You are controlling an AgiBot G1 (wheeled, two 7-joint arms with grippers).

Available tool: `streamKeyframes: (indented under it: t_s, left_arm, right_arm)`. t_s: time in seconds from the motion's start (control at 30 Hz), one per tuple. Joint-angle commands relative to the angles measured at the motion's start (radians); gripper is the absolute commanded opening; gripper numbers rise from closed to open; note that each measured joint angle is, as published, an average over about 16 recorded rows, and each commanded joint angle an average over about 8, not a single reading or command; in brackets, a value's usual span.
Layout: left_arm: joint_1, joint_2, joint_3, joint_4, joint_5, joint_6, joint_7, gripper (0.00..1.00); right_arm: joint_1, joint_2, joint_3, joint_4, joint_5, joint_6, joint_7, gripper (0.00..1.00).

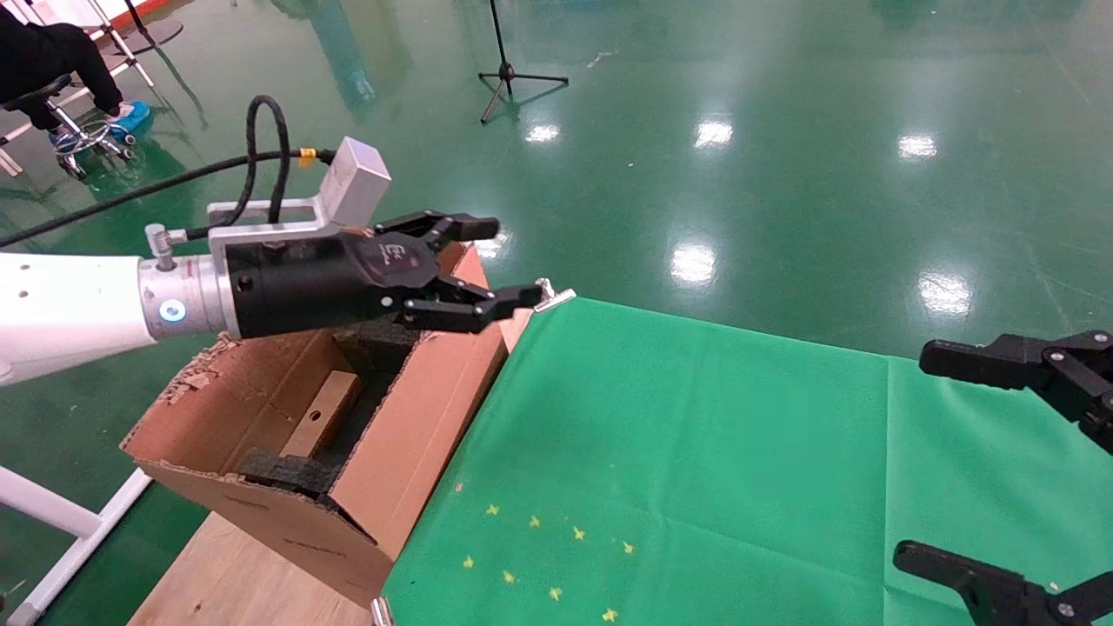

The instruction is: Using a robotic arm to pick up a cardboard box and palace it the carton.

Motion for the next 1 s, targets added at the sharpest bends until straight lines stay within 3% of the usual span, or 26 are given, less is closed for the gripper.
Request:
streamKeyframes:
  t_s: [0.03, 1.0]
  left_arm:
    - [0.014, -0.001, -0.006, -0.022, -0.027, 0.017, 0.009, 1.0]
    - [0.178, -0.007, -0.08, -0.289, -0.345, 0.225, 0.113, 1.0]
  right_arm:
    - [0.0, 0.0, 0.0, 0.0, 0.0, 0.0, 0.0, 1.0]
    - [0.0, 0.0, 0.0, 0.0, 0.0, 0.0, 0.0, 1.0]
